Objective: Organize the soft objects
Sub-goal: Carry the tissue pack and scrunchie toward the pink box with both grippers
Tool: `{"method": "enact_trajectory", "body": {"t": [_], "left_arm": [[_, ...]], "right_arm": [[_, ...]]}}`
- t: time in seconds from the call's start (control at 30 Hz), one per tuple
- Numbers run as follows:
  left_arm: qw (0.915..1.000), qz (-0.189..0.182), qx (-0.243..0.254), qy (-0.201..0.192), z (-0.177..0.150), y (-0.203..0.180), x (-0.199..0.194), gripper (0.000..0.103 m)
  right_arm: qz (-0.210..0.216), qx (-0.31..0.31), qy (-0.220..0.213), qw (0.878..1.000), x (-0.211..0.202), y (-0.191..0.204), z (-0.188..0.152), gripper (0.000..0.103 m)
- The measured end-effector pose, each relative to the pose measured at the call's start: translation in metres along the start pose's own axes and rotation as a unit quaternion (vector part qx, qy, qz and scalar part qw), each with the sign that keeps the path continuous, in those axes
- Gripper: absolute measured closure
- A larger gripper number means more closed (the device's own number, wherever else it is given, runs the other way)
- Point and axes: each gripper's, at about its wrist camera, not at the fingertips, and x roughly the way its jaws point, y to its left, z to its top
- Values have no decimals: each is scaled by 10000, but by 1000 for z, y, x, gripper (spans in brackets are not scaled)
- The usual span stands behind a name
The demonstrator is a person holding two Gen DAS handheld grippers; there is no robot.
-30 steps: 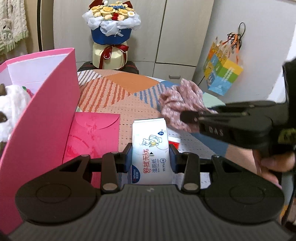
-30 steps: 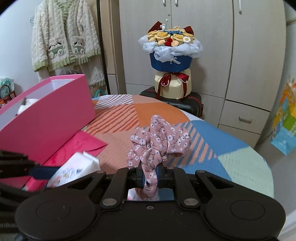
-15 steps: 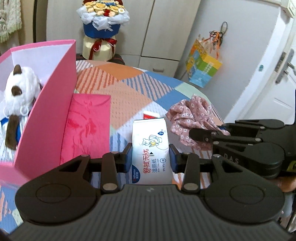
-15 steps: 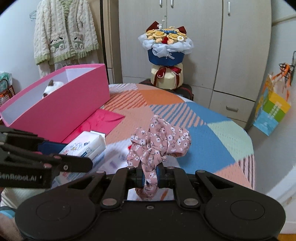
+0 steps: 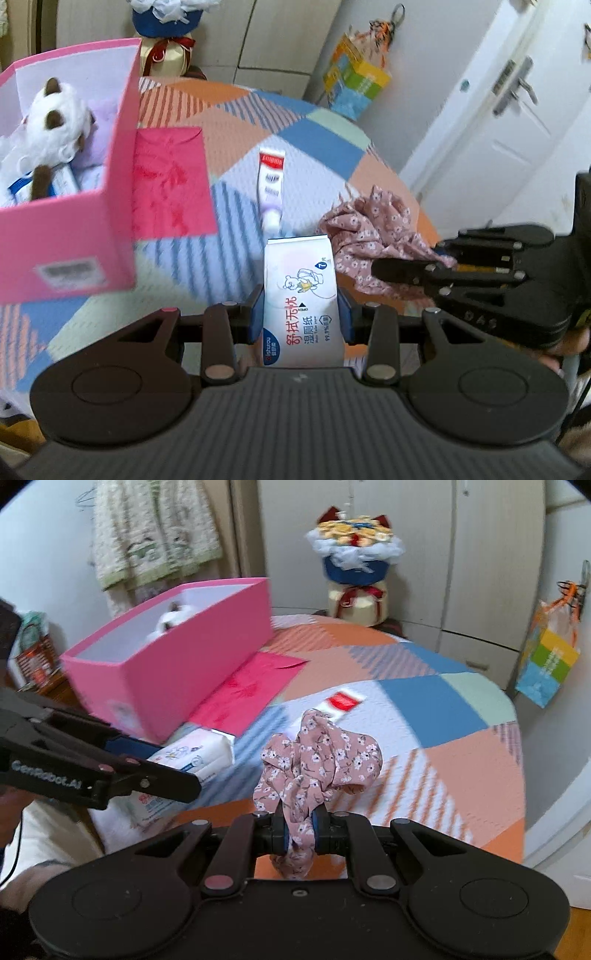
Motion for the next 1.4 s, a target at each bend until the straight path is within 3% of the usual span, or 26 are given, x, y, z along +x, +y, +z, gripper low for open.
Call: {"method": "enact_trajectory", "body": {"t": [0.13,0.23,0.47,0.77,1.1,1.4], "left_arm": [[9997,-73,40,242,-12,15,-23,65],[9997,-36,79,216,-20,26,-47,65],[9987,358,176,-315,-21,50,-109,65],[9927,702,22,-979,5,94,-151,65],[9842,1164,-200,-1320,54,142,-134,65],[9775,1769,-268,-1122,104,183,-79,65]], "right_arm": [[295,-91,24,9995,-14,25,0,90],[502,-262,-29,9984,-25,44,6,89],[933,-631,-216,9934,-42,88,33,89],[970,-1053,-763,9868,-34,134,74,89],[705,-968,-1277,9846,5,144,128,89],[857,-503,-1114,9888,68,122,183,89]]}}
